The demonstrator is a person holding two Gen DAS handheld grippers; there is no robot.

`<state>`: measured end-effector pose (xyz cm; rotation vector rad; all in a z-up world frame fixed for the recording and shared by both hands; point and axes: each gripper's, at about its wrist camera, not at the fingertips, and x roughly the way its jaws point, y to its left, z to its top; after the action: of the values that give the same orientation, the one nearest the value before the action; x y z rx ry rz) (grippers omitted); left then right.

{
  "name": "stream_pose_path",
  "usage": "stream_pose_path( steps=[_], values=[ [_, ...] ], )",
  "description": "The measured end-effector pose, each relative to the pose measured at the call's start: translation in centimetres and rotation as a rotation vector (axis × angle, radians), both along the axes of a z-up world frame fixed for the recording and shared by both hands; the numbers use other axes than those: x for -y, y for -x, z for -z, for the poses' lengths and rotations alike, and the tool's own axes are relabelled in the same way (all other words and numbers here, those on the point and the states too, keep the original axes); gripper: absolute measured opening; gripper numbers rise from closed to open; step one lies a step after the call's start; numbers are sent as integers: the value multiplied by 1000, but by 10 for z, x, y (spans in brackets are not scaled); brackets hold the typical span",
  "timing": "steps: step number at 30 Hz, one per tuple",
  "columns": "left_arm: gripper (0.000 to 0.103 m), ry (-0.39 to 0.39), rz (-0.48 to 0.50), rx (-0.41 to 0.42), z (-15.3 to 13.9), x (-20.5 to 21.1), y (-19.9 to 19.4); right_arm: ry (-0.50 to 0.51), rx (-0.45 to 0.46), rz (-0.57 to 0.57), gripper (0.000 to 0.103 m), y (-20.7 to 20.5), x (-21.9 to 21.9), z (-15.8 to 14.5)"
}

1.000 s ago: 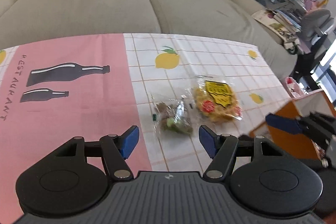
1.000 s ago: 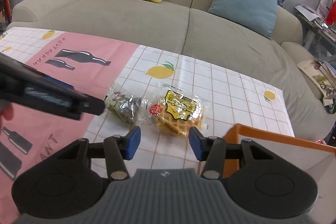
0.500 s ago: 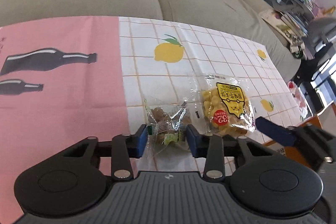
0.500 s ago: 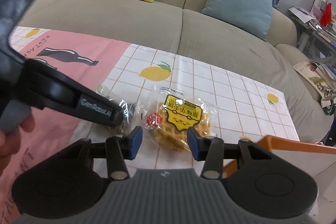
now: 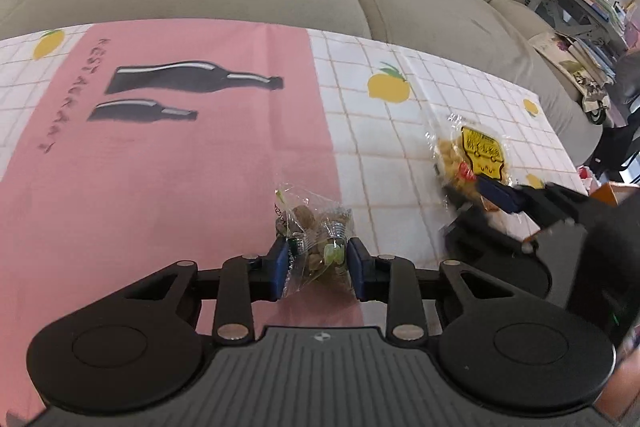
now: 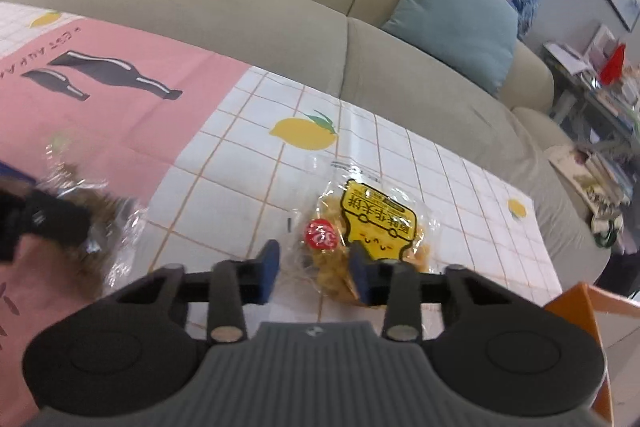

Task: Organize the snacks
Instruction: 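Grasp the seaweed snack pack with the left tool while the right tool grasps the yellow waffle bag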

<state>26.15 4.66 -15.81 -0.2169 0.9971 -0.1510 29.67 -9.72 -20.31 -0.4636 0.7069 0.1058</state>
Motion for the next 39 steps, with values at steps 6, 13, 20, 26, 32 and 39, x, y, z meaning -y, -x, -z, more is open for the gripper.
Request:
stream_pose_path(
  steps=[6,13,20,26,32,39],
  values=[
    [33,-15,-6,-9,-8,1,32,-67,-44,-40,2,21,7,-11],
    [32,10,-24,-58,-13,-4,79,-185,-123,-145,1,103,-2,-40],
    [32,46,-38,-117,-11,-14,125,-253,-209,-211,1,186,-6,-55],
    [32,66,-47,-124,-6,-17,143,-218,-224,-224,3,211,-10,-41],
    [32,92,-56,-115,-2,-21,146,-289,-150,-197,59,214,0,-54],
    [33,97,-53,-103,-1,-21,147,-361,-150,-68,100,189,12,-40]
  ],
)
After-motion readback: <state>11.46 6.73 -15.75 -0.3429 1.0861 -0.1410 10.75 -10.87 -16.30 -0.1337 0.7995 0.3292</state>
